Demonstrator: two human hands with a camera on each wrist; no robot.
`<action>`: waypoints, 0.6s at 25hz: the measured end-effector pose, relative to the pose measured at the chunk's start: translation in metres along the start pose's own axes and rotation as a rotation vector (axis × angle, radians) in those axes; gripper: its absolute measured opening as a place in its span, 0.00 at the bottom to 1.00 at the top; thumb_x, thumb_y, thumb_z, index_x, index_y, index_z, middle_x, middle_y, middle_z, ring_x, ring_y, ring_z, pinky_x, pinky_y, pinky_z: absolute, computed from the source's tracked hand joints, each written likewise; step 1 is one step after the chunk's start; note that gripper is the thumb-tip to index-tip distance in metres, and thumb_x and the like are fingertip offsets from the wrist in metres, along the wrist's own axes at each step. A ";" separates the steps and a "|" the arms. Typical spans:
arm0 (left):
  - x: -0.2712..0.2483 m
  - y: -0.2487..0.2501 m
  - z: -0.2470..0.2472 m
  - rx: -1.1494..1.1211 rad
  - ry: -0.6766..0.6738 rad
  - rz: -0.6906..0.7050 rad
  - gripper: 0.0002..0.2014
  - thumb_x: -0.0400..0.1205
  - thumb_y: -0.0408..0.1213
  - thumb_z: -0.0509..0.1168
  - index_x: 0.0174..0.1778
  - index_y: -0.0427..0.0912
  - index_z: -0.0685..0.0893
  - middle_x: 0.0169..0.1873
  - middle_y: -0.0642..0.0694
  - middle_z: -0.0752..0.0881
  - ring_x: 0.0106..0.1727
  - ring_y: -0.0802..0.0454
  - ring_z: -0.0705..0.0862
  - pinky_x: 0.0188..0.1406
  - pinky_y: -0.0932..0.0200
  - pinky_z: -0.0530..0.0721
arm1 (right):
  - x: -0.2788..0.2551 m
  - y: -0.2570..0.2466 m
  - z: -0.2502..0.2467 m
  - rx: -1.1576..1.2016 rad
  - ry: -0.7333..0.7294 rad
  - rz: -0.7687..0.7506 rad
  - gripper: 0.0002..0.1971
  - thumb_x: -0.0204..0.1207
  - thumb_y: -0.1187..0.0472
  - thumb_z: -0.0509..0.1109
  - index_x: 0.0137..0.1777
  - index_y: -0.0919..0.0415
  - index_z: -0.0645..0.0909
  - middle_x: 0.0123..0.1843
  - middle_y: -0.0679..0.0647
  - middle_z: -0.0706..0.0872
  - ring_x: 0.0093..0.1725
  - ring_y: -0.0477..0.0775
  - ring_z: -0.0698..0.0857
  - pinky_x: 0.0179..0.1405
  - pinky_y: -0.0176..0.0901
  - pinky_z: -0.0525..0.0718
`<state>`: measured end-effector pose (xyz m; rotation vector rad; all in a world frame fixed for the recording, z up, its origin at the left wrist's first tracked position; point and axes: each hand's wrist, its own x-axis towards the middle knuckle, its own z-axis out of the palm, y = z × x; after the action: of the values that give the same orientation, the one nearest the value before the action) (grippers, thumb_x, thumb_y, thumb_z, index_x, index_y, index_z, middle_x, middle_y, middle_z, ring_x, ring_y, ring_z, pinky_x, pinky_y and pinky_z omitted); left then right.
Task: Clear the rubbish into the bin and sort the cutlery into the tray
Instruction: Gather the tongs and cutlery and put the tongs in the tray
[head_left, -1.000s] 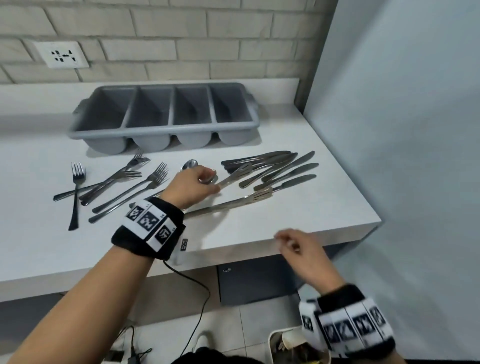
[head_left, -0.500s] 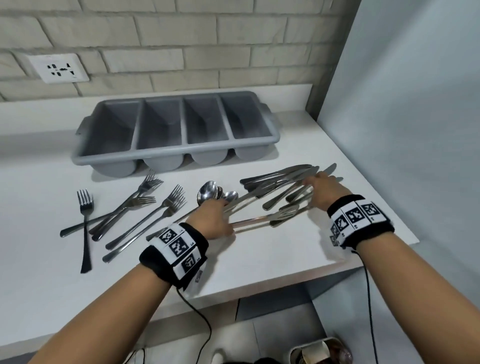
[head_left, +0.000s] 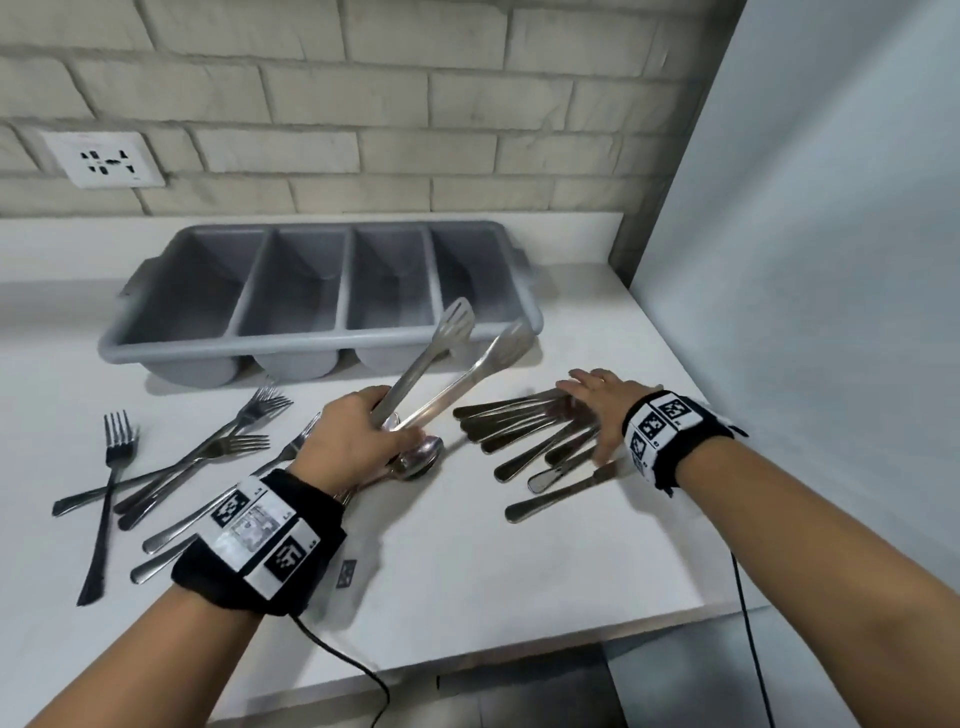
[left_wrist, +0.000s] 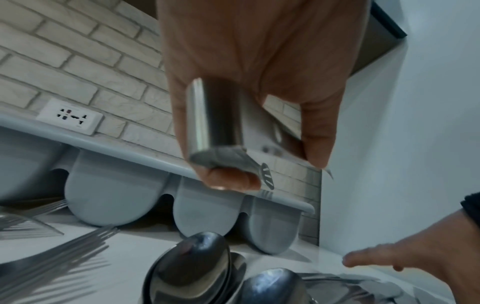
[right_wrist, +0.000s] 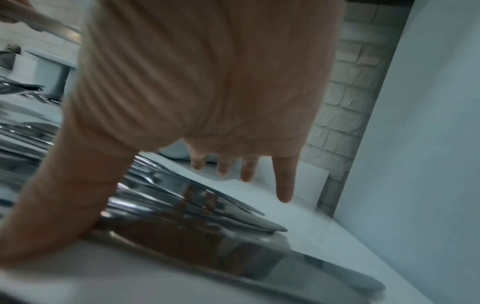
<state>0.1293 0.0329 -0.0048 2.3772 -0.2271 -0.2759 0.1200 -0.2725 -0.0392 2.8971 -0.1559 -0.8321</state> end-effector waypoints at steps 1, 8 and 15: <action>0.002 0.000 -0.001 -0.013 0.017 -0.022 0.23 0.71 0.43 0.75 0.61 0.44 0.83 0.41 0.45 0.87 0.42 0.48 0.84 0.38 0.61 0.76 | 0.008 0.003 0.001 0.023 -0.012 -0.034 0.60 0.59 0.53 0.82 0.83 0.46 0.42 0.86 0.46 0.43 0.85 0.55 0.45 0.79 0.66 0.58; 0.007 -0.006 -0.006 -0.033 0.113 -0.113 0.24 0.71 0.43 0.76 0.63 0.45 0.83 0.44 0.47 0.86 0.41 0.51 0.82 0.31 0.72 0.71 | 0.033 0.013 0.005 0.192 0.154 -0.172 0.39 0.63 0.52 0.78 0.75 0.48 0.68 0.72 0.49 0.73 0.69 0.58 0.75 0.70 0.50 0.72; 0.009 -0.005 -0.007 -0.063 0.140 -0.103 0.25 0.72 0.41 0.75 0.66 0.46 0.81 0.46 0.47 0.85 0.46 0.49 0.80 0.34 0.64 0.72 | 0.032 0.004 0.005 0.185 0.156 -0.136 0.27 0.66 0.59 0.78 0.64 0.57 0.74 0.64 0.53 0.78 0.64 0.60 0.78 0.64 0.56 0.77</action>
<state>0.1407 0.0388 -0.0042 2.3379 -0.0303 -0.1607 0.1441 -0.2807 -0.0598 3.1622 -0.0218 -0.6374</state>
